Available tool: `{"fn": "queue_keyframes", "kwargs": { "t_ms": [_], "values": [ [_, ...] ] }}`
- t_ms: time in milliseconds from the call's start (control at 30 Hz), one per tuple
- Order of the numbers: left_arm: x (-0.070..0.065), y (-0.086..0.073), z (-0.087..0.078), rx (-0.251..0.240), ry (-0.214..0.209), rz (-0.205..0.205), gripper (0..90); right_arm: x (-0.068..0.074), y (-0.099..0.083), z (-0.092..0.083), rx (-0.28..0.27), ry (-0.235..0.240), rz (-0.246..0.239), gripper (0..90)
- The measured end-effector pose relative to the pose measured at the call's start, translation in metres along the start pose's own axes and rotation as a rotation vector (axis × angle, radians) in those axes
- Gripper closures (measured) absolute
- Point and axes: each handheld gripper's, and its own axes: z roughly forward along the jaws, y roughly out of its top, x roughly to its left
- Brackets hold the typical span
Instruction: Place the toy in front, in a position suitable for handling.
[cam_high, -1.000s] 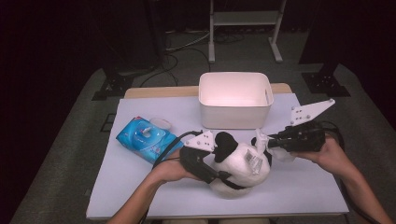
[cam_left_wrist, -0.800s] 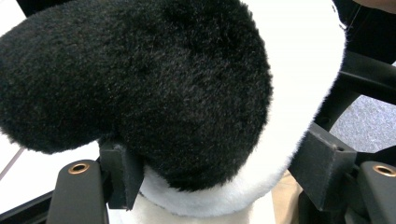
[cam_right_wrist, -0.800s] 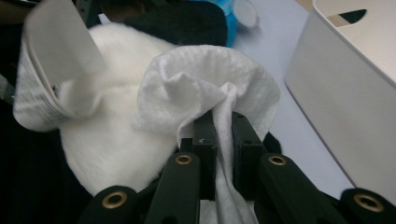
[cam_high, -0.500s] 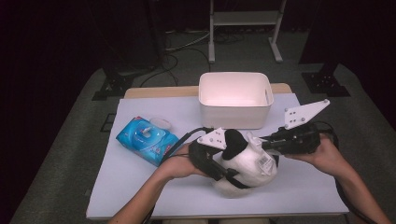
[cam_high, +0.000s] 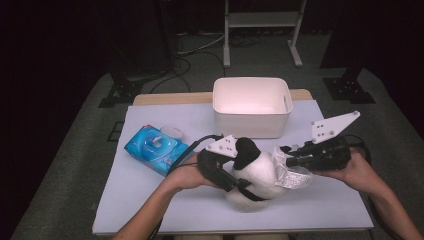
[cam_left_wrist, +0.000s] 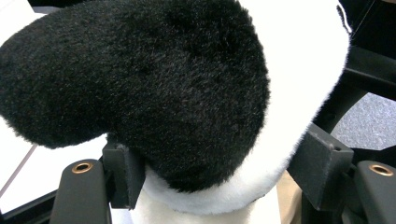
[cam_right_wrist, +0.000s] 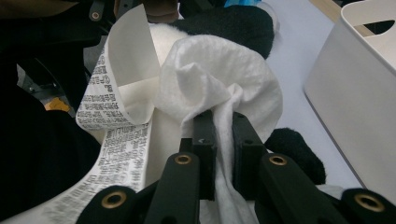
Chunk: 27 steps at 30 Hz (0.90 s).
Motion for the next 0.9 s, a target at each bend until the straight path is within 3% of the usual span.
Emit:
{"fn": "queue_keyframes", "kwargs": {
  "t_ms": [267, 400, 633, 767, 900],
  "values": [
    [-0.006, 0.014, 0.001, 0.041, 0.013, 0.048, 28.9, 0.003, 0.017, 0.003, -0.01, 0.001, -0.033, 81.8],
    [-0.004, 0.016, -0.006, 0.051, 0.032, 0.047, 29.3, 0.003, 0.026, 0.008, -0.022, -0.01, -0.051, 82.0],
    [0.0, 0.006, -0.014, 0.051, 0.036, 0.023, 29.4, -0.002, 0.014, 0.016, 0.007, 0.005, -0.022, 82.0],
    [-0.003, 0.005, -0.01, 0.056, 0.022, 0.035, 29.3, -0.002, 0.011, 0.018, -0.002, 0.019, -0.008, 81.9],
    [-0.007, 0.007, -0.005, 0.06, 0.011, 0.05, 29.3, 0.0, 0.018, 0.021, 0.0, 0.024, -0.028, 81.9]
  ]
}}
